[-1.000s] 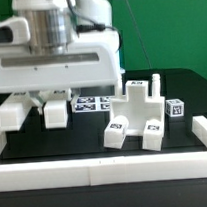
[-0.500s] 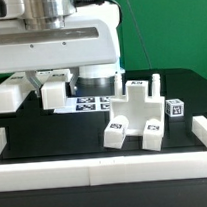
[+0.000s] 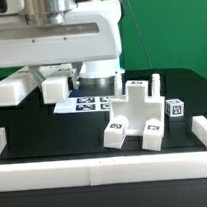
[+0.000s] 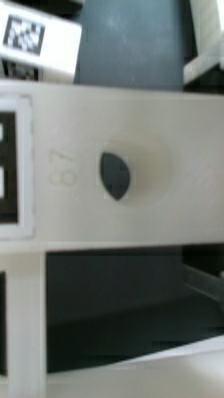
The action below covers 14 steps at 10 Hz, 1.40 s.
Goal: Assemble chair
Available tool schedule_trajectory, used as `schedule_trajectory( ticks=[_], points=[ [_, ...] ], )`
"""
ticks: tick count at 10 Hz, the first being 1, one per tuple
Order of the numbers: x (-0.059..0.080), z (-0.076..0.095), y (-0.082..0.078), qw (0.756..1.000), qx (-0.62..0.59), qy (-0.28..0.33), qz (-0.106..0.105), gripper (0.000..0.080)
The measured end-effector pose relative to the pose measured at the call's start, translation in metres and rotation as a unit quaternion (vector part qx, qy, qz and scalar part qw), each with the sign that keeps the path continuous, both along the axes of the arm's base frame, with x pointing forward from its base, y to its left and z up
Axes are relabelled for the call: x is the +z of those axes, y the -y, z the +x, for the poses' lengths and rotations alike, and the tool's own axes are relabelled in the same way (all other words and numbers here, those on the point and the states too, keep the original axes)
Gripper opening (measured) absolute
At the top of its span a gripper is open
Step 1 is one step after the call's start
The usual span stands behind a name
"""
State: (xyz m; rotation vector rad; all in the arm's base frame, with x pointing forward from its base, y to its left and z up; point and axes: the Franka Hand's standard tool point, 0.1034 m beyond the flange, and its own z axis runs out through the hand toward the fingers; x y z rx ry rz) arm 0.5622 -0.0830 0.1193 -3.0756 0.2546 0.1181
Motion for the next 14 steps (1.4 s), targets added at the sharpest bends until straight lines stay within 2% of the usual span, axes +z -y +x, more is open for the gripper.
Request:
schedule_trajectory(
  ticks=[2,3,5,6,7,11,14],
  points=[
    [0.012,-0.007,-0.021,1.0,-0.024,0.0,0.004,0.0288],
    [0.016,-0.007,-0.037,0.999,-0.035,0.001,0.004,0.0288],
    [0.026,-0.001,-0.078,0.998,-0.06,0.006,0.004,0.0288],
    [0.025,0.001,-0.09,0.999,-0.053,0.01,0.003,0.0288],
    [0.02,0.006,-0.094,0.999,-0.049,0.017,0.0,0.0288],
    [0.018,0.004,-0.095,0.998,-0.06,0.016,-0.001,0.0289],
    [0.014,-0.013,-0.132,0.996,-0.085,0.02,-0.001,0.0289]
  ],
)
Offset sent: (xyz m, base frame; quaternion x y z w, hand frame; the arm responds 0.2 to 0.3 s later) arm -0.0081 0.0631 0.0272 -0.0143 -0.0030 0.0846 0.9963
